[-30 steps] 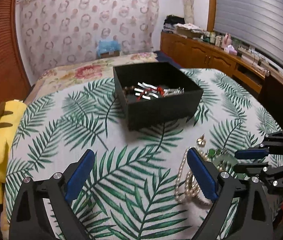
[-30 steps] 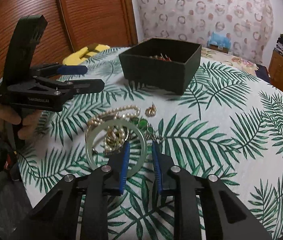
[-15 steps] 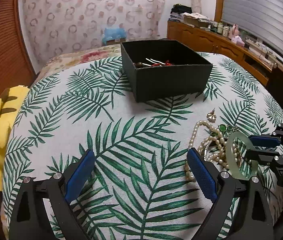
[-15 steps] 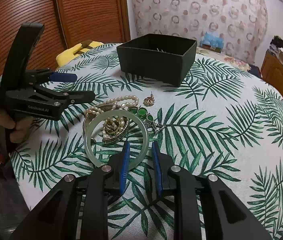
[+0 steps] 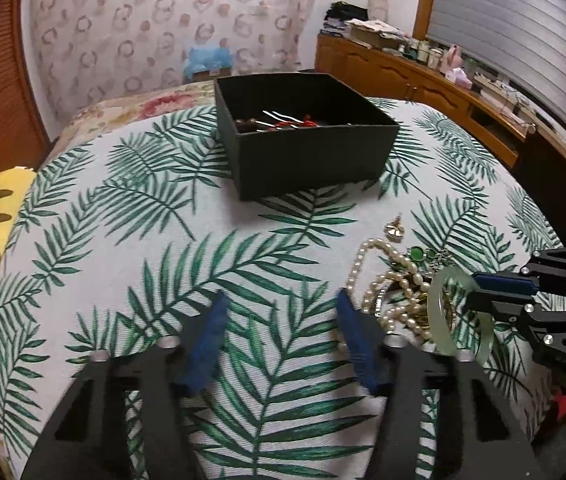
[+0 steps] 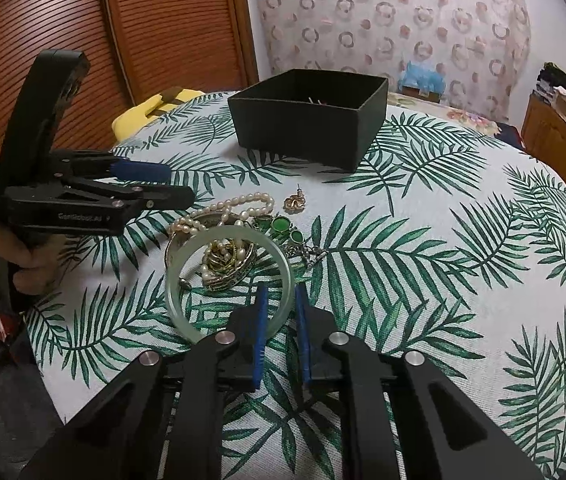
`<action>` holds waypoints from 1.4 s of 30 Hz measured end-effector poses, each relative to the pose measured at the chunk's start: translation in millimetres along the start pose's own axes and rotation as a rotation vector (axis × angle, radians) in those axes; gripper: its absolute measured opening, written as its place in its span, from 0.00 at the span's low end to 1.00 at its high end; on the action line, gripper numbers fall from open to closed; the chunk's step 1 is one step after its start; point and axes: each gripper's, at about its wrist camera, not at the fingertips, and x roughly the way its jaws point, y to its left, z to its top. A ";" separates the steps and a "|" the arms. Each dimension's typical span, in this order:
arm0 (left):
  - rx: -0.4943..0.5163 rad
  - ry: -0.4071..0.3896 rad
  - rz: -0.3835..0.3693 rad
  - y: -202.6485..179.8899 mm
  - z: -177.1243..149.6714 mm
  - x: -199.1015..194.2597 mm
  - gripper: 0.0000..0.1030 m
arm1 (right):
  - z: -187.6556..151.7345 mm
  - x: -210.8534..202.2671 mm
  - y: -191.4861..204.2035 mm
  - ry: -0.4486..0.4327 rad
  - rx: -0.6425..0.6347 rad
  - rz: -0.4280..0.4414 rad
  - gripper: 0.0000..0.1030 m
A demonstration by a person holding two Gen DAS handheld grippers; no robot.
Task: Organize jewelry
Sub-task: 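Move the open left tool back toward the remaining jewelry pile, then close the left tool on the pearl necklace while the right tool grasps the jade bangle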
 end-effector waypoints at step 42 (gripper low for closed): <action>0.017 -0.205 -0.030 -22.4 -0.8 -57.6 0.04 | 0.1 1.7 -1.9 0.006 0.018 0.018 0.09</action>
